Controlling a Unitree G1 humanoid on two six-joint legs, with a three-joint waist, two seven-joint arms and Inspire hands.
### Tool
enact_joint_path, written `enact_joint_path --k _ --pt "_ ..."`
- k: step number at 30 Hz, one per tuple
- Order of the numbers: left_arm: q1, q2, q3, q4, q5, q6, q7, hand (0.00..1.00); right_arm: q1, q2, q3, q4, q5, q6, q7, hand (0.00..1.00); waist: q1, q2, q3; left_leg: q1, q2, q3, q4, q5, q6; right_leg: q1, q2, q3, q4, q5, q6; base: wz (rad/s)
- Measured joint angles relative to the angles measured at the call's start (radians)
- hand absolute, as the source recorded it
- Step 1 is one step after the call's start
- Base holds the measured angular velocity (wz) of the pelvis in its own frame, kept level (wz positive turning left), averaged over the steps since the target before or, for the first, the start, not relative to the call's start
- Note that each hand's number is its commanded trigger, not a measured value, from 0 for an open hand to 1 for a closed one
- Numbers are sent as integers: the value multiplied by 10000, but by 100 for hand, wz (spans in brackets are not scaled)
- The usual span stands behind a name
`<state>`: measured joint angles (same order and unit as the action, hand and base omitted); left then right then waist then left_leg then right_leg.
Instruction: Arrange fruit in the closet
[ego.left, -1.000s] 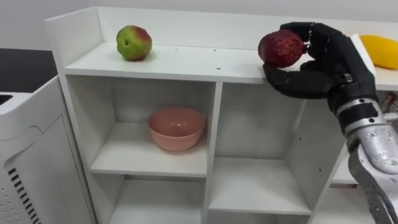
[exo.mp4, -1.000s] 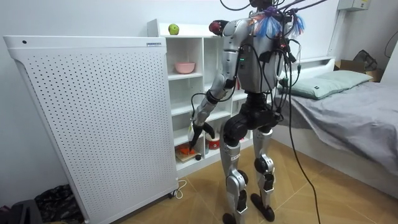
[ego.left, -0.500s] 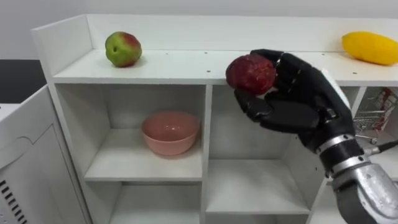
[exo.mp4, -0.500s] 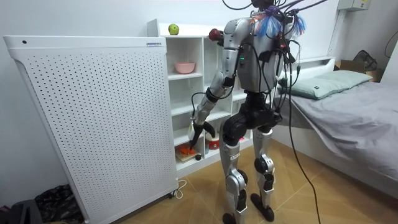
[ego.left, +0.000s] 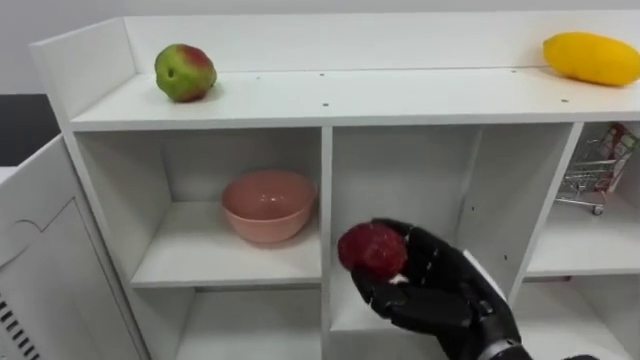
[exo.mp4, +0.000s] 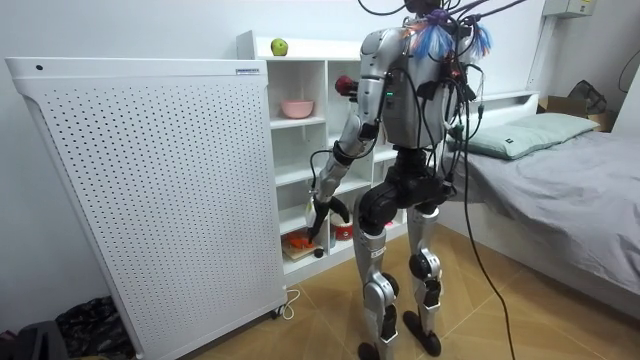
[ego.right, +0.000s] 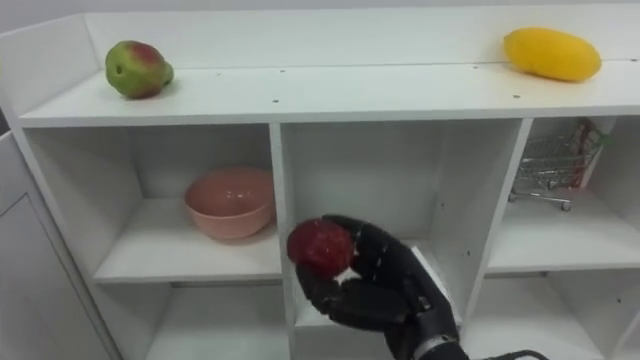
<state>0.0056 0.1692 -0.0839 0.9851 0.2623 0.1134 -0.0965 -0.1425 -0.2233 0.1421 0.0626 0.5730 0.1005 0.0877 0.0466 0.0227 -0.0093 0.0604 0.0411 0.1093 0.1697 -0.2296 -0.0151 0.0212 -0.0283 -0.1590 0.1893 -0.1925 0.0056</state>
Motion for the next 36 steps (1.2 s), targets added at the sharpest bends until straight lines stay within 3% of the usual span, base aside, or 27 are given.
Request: enact_joint_path --k 4,8,14,18,23,29,31,36 --pt "-3 -15 -289 579 -770 -106 417 0 7 279 74 1740 1063 -5 -261 100 -124 52 30 -501 5 -17 205 6 10 -460 -32 -60 180 17 -9 2" --pt "-192 -49 -378 1216 -1373 -138 547 0 -204 445 28 3324 2500 -195 -426 100 -109 279 165 -954 -14 -72 360 30 49 -968 -83 -61 441 24 -19 0" --pt "-553 -104 -398 1815 -2576 -304 798 0 -1163 616 -277 5661 4806 -234 -561 100 -104 440 284 -2113 -182 15 700 253 186 -2420 -375 -189 1319 24 -24 -3" --pt "-892 -202 -372 2138 -3148 -339 1074 0 -2051 855 -772 6959 5918 -386 -635 100 -50 319 393 -3091 -352 125 1169 356 289 -3589 -665 -187 2118 8 -48 -3" --pt "-1279 -93 -368 2202 -4328 -560 1276 0 -3143 830 -1263 8472 7205 -613 -696 100 423 23 616 -4834 -507 189 2292 381 396 -5363 -1001 -45 3305 -86 -164 6" --pt "-1515 17 -369 2195 -6082 -590 1297 0 -3890 606 -1303 8797 8443 -548 -885 100 770 -68 634 -6850 -535 73 3382 350 429 -7278 -1141 11 4269 -137 -259 12" --pt "-1568 60 -489 2207 -6175 -583 1607 0 -4207 539 -1454 8884 8670 -551 -933 100 772 -79 642 -7322 -549 13 3716 338 434 -7693 -1264 -95 4590 -177 -331 16" --pt "-1542 48 -1535 2385 -6027 -291 2174 0 -5048 225 -1858 9122 9082 -569 -934 100 904 -161 696 -8436 -525 -94 4598 221 427 -8679 -1333 -77 5303 -246 -442 10"
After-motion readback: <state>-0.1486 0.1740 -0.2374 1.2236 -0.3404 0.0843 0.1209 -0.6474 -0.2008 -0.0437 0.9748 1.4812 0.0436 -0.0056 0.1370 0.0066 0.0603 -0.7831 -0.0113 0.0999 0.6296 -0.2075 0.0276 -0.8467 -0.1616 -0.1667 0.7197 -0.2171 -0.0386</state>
